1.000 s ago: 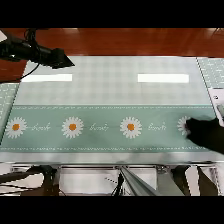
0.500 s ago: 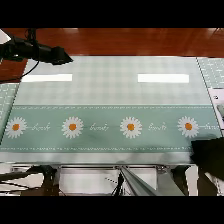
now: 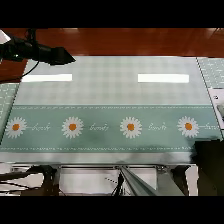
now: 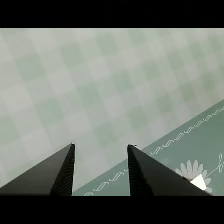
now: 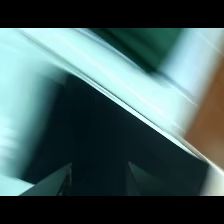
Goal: Fold the shirts.
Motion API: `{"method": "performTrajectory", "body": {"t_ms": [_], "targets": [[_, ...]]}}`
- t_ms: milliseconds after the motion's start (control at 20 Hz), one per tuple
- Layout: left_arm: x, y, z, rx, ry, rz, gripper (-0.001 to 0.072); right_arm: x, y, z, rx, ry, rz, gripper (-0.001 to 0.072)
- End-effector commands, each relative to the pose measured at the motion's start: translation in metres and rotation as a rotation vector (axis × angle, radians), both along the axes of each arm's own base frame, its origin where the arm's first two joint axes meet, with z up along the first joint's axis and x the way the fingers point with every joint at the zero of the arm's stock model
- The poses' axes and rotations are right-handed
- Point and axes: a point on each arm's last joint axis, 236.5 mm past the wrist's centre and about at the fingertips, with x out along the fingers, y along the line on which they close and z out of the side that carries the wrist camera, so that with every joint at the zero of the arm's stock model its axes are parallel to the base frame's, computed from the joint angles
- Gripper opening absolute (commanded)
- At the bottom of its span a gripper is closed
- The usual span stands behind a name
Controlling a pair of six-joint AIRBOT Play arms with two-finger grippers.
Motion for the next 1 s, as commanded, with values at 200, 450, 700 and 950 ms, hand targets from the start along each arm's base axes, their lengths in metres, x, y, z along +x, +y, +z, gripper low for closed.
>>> {"method": "performTrajectory", "body": {"t_ms": [200,450,700,950], "targets": [[-0.050,0.032,-0.037,0.496,0.108,-0.066,0.0473,0.193,0.119,0.038,0.338,-0.593,0.517,0.0523],[-0.057,0.035,-0.038,0.531,0.164,0.057,0.0720,0.217,0.202,-0.041,0.219,-0.189,0.848,0.0598],[-0.089,0.037,-0.048,0.606,0.270,0.048,0.0720,0.218,0.261,-0.081,0.229,-0.033,1.040,0.0599],[-0.097,0.022,-0.029,0.537,0.112,0.057,0.0720,0.220,0.266,-0.069,0.224,-0.061,1.055,0.0599]]}}
